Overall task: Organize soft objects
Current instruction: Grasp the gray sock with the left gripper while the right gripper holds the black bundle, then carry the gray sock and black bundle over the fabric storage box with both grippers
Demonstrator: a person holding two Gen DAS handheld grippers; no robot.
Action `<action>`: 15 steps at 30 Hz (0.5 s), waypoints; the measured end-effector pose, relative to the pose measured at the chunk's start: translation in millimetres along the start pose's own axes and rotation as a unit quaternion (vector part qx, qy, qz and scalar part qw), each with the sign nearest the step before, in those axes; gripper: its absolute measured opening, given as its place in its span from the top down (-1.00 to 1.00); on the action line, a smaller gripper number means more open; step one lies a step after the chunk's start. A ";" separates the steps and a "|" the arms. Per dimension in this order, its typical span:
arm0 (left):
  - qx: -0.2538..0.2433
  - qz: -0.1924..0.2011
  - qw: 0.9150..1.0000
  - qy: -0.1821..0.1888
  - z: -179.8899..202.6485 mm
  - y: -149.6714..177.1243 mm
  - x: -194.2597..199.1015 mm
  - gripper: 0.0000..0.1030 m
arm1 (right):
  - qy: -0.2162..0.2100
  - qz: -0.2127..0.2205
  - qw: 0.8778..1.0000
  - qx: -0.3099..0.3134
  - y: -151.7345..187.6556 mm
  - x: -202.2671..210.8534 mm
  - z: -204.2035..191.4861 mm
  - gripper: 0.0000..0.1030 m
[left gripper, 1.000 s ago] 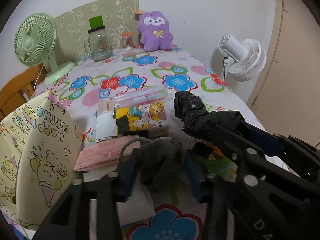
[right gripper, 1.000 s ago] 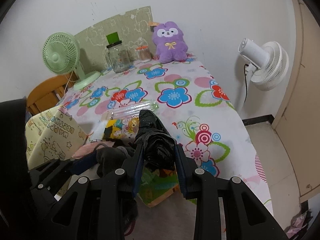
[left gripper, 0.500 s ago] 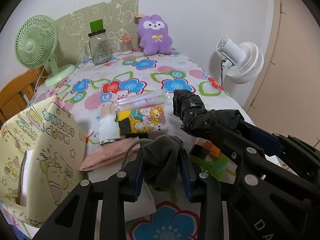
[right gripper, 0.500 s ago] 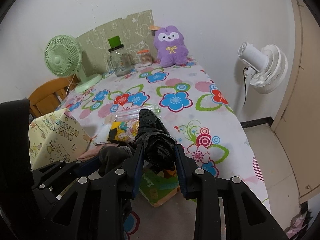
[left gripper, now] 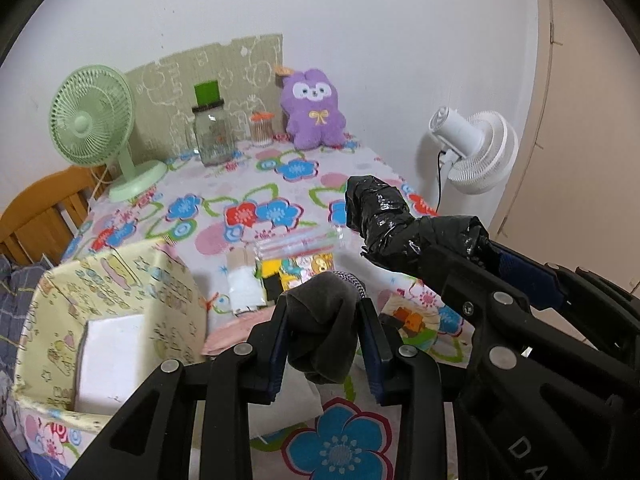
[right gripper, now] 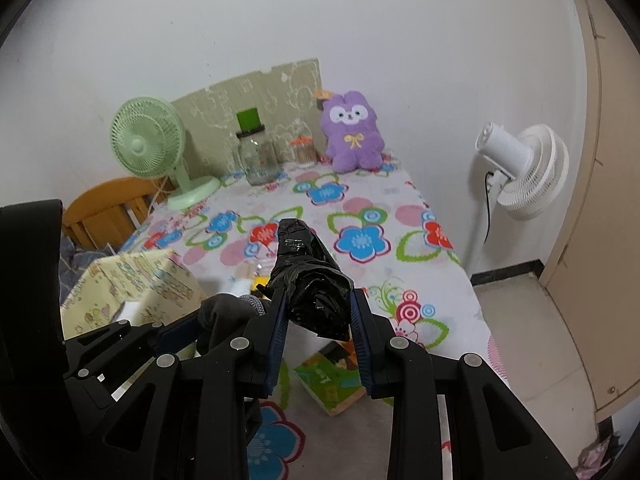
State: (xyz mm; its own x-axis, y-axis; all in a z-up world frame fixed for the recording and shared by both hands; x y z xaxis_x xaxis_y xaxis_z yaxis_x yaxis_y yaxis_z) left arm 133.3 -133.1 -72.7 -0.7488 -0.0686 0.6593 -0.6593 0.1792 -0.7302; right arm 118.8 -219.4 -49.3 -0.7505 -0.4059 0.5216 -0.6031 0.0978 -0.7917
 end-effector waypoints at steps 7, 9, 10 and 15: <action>0.005 0.025 1.000 -0.005 -12.7 -10.5 25.6 0.37 | -0.006 0.023 1.000 0.020 -14.9 22.7 -20.8 0.34; 0.007 0.029 1.000 -0.009 -18.0 -12.7 30.5 0.37 | -0.010 0.026 0.999 0.024 -18.0 27.1 -28.7 0.34; 0.008 0.031 0.999 -0.011 -20.9 -13.6 32.6 0.37 | -0.011 0.027 0.999 0.026 -18.9 28.9 -30.9 0.34; 0.012 0.036 0.999 -0.020 -34.5 -17.0 41.6 0.37 | -0.023 0.030 0.999 0.033 -25.9 31.9 -45.9 0.34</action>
State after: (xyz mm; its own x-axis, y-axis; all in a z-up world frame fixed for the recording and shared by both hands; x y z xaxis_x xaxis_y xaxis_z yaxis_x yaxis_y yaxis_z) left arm 115.7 -105.1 -26.7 -0.7957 -0.0965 0.5980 -0.6053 0.1624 -0.7792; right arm 98.1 -193.2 2.4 -0.7707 -0.4422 0.4587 -0.5375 0.0646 -0.8408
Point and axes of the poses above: each gripper's, at about its wrist camera, not at the fingertips, and x roughly against the way its jaws point, z to its right, y to its underside, the point moved 6 cm from there along -x, roughly the way its jaws point, and after that the axes turned 14 degrees about -y, right-handed, at the moved point
